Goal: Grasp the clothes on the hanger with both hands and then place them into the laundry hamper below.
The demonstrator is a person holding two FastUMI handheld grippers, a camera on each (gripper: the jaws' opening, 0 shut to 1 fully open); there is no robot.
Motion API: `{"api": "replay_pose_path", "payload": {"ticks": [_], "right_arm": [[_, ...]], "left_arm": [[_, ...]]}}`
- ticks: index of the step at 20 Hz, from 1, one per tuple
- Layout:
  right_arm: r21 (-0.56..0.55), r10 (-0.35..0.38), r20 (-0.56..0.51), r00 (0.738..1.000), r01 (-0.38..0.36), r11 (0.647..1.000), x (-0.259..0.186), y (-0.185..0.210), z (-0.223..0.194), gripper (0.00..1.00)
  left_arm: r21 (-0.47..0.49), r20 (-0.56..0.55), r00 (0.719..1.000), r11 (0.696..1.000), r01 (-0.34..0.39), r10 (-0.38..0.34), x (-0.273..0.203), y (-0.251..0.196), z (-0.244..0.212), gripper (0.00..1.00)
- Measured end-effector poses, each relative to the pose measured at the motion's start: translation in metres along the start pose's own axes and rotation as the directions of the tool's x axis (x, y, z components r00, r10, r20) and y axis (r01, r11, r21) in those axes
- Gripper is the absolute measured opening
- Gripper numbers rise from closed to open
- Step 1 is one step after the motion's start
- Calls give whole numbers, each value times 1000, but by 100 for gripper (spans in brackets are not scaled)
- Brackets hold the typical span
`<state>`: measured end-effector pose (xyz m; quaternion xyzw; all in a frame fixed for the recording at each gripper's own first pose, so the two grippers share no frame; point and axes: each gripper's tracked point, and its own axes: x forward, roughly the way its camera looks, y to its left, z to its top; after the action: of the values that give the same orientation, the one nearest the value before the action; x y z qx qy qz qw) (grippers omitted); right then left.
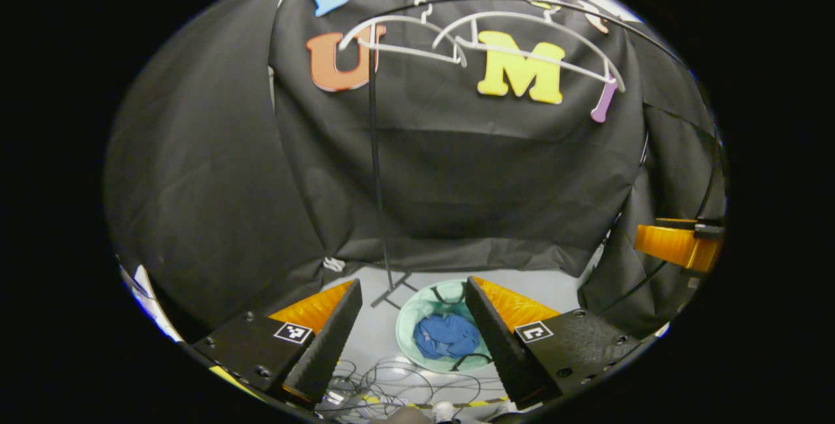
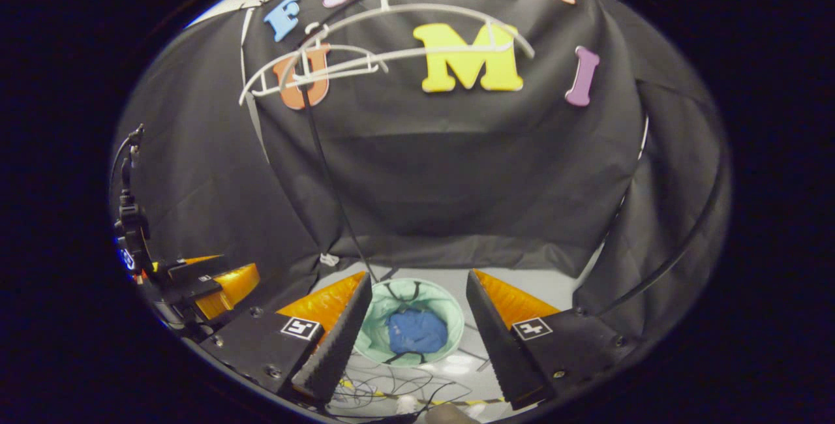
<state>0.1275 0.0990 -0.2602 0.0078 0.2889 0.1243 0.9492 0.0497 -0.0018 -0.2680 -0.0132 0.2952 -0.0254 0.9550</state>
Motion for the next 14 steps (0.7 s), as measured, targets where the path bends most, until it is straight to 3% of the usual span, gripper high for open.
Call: {"api": "replay_pose_path", "payload": {"ticks": [5, 6, 10, 14], "right_arm": [[-69, -13, 199, 980, 27, 997, -87, -27, 45, 98], [-77, 5, 235, 972, 13, 997, -106, -34, 52, 99], [-95, 66, 350, 935, -35, 995, -179, -53, 69, 100], [-119, 113, 428, 897, -69, 991, -239, -72, 73, 98]], "left_arm": [[20, 206, 977, 998, -64, 59, -88, -17, 56, 100], [10, 228, 971, 997, -71, 67, -107, -25, 62, 97], [-65, 300, 947, 993, -103, 118, -175, -54, 73, 100], [-88, 371, 907, 980, -178, 198, -242, -64, 81, 100]]}}
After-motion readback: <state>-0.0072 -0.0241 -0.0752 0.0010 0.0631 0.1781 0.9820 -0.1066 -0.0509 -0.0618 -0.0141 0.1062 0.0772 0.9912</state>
